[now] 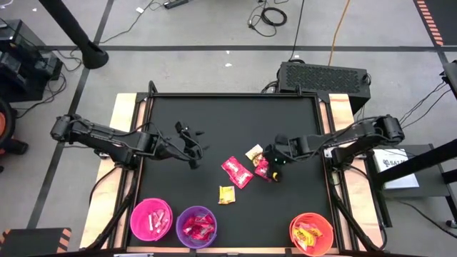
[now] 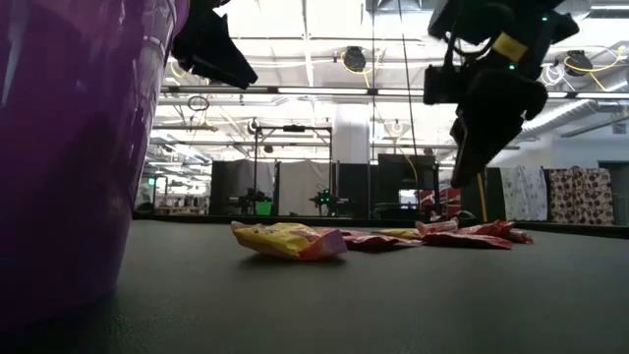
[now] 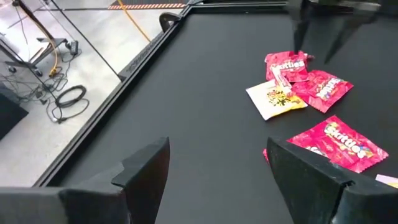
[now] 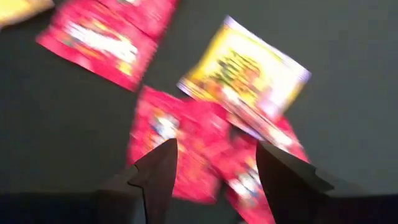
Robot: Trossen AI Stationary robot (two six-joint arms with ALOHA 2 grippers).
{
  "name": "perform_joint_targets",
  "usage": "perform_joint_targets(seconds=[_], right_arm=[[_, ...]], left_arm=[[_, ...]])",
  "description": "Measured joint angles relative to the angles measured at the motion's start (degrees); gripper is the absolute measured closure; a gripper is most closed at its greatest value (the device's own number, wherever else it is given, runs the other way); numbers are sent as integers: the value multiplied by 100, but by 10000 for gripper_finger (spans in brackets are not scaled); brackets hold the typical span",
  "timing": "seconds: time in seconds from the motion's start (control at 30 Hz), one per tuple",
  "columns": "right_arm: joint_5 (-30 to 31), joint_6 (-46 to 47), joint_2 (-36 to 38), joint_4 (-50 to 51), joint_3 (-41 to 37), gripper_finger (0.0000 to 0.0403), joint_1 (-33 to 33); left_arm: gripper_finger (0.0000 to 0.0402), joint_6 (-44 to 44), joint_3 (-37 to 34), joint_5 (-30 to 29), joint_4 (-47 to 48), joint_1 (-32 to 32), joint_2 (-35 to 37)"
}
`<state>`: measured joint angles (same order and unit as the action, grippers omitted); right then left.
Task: Sort candy by brand, put in halloween buckets
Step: Put the red candy into the violet bucket
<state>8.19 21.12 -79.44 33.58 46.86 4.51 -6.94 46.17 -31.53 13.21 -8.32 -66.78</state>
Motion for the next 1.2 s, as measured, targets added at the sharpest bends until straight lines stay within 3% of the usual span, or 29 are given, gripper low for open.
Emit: perform_joint_targets(seconds=[0.3,0.6,0.93,1.2], right_arm=[[-122,-456,4,1747,176,188,-489],[-159,-467,4,1214,-15,188,-683],[-928,-698,4,377,-435,188,-1218],[-863,-148,194,681,-469,188,-1417]], left_arm=[[127,119,0,2,-264,4,0],[127,171,0,4,-268,4,2],[127,171,0,373,-240,4,2],[127,231,0,396,-222,4,2]])
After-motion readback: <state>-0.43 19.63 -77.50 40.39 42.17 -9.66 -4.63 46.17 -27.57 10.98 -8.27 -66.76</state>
